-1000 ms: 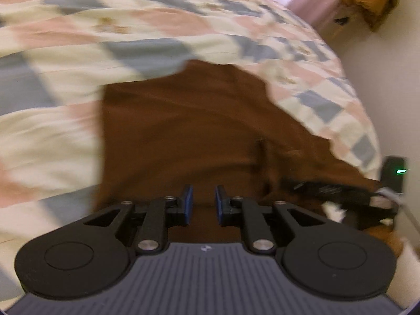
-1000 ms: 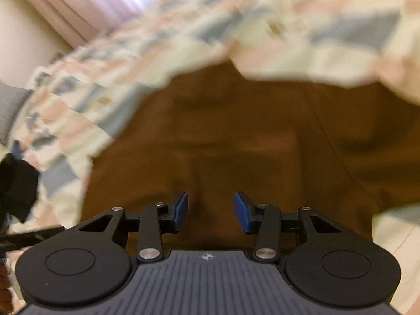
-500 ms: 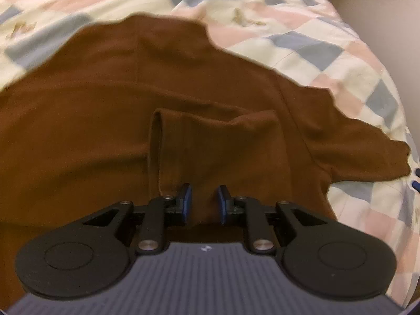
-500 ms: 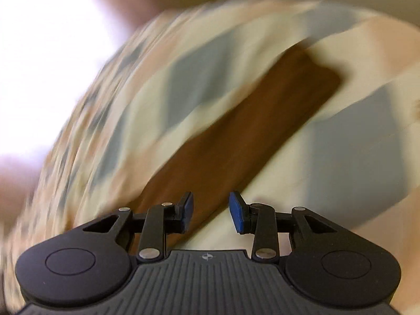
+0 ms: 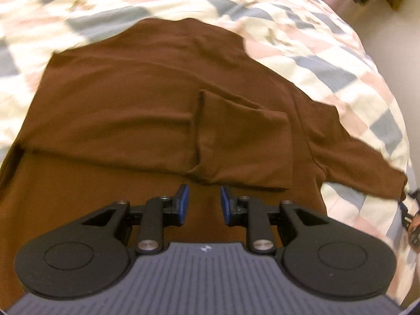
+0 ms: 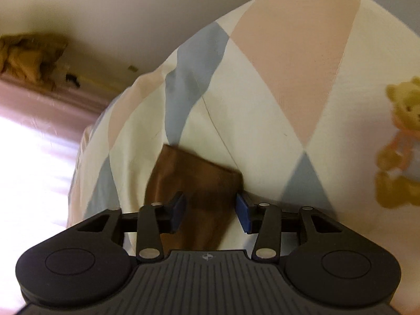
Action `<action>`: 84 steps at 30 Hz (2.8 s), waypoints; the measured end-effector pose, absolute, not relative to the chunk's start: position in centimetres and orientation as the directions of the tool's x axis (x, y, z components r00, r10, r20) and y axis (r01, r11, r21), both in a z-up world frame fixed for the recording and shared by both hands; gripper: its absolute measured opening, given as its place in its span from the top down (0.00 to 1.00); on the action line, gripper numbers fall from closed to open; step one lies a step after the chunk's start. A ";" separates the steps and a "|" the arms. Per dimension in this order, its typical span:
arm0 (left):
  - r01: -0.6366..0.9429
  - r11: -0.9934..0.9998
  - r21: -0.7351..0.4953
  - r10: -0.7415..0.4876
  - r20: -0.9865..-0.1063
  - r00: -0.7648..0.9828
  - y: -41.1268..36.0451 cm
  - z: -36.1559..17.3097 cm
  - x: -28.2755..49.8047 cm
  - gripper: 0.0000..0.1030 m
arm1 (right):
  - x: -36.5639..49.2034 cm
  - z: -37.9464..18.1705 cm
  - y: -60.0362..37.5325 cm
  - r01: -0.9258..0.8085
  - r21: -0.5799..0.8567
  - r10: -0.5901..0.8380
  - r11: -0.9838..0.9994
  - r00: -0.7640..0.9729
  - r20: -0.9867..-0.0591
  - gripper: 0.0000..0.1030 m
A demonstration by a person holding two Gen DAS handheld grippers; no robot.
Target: Fold clothes
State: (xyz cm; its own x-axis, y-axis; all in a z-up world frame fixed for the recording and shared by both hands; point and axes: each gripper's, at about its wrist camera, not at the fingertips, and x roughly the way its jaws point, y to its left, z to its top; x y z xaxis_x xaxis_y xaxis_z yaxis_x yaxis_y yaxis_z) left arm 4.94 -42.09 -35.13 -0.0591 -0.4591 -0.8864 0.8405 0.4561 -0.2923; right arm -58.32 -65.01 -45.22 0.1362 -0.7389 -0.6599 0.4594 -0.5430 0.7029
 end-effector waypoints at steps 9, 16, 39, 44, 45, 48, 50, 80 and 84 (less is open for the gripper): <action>0.758 0.567 -0.322 -0.515 -0.857 0.021 -36.7 -32.3 13.3 0.79 | -43.6 -29.9 -62.2 0.913 0.387 -0.869 -0.130 0.083 -0.488 0.94; 0.675 0.653 -0.342 -0.527 -0.846 0.082 -30.8 -31.2 22.3 0.79 | -16.5 -23.9 -55.7 0.843 0.331 -0.753 0.424 0.531 -0.389 0.94; 0.506 0.583 -0.635 -0.641 -0.743 -0.195 -32.4 -41.8 34.7 0.53 | 2.7 -35.7 -45.6 0.814 0.416 -0.325 0.404 0.553 -0.767 0.52; 0.455 0.565 -0.688 -0.685 -0.698 -0.206 -33.9 -43.2 34.7 0.97 | -5.3 -35.6 -48.1 0.901 0.342 -0.422 0.268 0.429 -0.799 0.52; 0.472 0.549 -0.690 -0.697 -0.689 -0.196 -33.9 -42.5 34.5 0.97 | -6.3 -35.6 -48.5 0.915 0.305 -0.447 0.262 0.396 -0.803 0.53; 0.595 0.477 -0.648 -0.745 -0.656 -0.118 -33.1 -38.6 33.9 0.97 | -9.6 -35.5 -49.6 0.952 0.194 -0.519 0.238 0.293 -0.803 0.54; 0.642 0.454 -0.618 -0.753 -0.651 -0.095 -32.5 -36.7 33.4 0.97 | -10.8 -35.6 -50.3 0.966 0.079 -0.562 0.246 0.209 -0.800 0.58; 0.675 0.562 -0.478 -0.669 -0.742 0.032 -28.3 -37.9 33.0 0.96 | -6.3 -38.5 -60.1 0.884 -0.110 -0.663 0.455 0.254 -0.704 0.85; 0.662 0.580 -0.474 -0.659 -0.751 0.039 -27.6 -38.4 33.1 0.96 | -5.4 -40.4 -62.5 0.892 -0.053 -0.610 0.449 0.262 -0.748 0.85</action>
